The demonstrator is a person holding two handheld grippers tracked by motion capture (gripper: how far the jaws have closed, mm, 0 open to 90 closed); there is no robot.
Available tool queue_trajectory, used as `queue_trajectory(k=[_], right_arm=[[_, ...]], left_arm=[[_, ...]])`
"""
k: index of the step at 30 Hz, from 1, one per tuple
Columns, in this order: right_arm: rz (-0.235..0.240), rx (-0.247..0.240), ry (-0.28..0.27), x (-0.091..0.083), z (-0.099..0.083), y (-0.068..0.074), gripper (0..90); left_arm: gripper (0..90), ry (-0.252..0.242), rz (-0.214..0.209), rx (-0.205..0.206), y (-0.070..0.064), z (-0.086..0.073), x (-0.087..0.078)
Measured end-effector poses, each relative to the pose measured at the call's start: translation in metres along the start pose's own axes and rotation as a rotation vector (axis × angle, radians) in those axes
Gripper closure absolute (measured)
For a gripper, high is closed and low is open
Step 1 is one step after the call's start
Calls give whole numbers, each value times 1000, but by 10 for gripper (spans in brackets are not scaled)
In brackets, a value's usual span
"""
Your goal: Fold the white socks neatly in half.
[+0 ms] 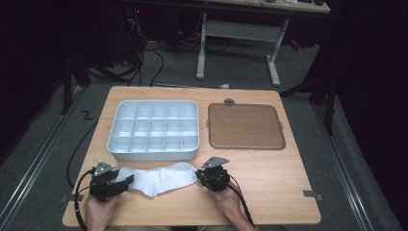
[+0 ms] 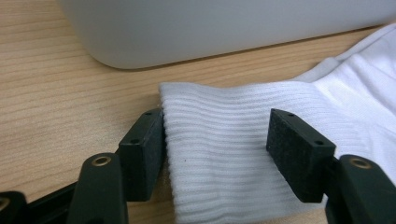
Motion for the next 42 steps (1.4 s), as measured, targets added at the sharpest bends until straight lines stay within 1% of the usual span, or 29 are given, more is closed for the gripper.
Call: queue_trajectory(k=[2,6,7,9,11,13,17,20,24,31,38,42], right_arm=[[-4,-7,-8,-1,0,-1,868],[-9,2,-3,-4,-3,-3,875],[-9,-3,-5,-5,-4,-4,876],[-14,5,0,-7,-6,-6,877],[-21,2,0,-9,-9,-9,877],[-22,5,-3,-11,-11,-11,878],[-28,13,-5,-13,-14,-14,878],[-39,12,-3,-15,-18,-17,878],[-51,8,-1,-20,-22,-20,878],[-55,22,-7,-23,-27,-25,879],[-68,39,-8,-28,-33,-32,879],[-80,50,-8,-31,-36,-37,879]], left_arm=[[382,9,-3,10,-2,-1,0],[383,9,-17,8,-5,-3,1],[386,7,-20,11,-6,-4,2],[392,7,-23,18,-8,-6,3],[400,8,-26,23,-12,-8,6],[402,11,-28,28,-13,-8,6],[406,15,-32,30,-18,-10,8],[408,11,-44,33,-21,-12,10],[414,17,-52,41,-24,-15,12],[432,17,-51,46,-31,-18,16],[452,28,-67,52,-40,-21,22],[454,41,-78,63,-45,-24,25]])
Point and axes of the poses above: each handheld gripper's, and its own axes: x roughly forward along the jaws, z roughly out of its top, y roughly to its left, the point moved 4 cm from there along x, roughly forward along the jaws, and after that the axes turned 8 degrees about -z, right-handed, at the moved point
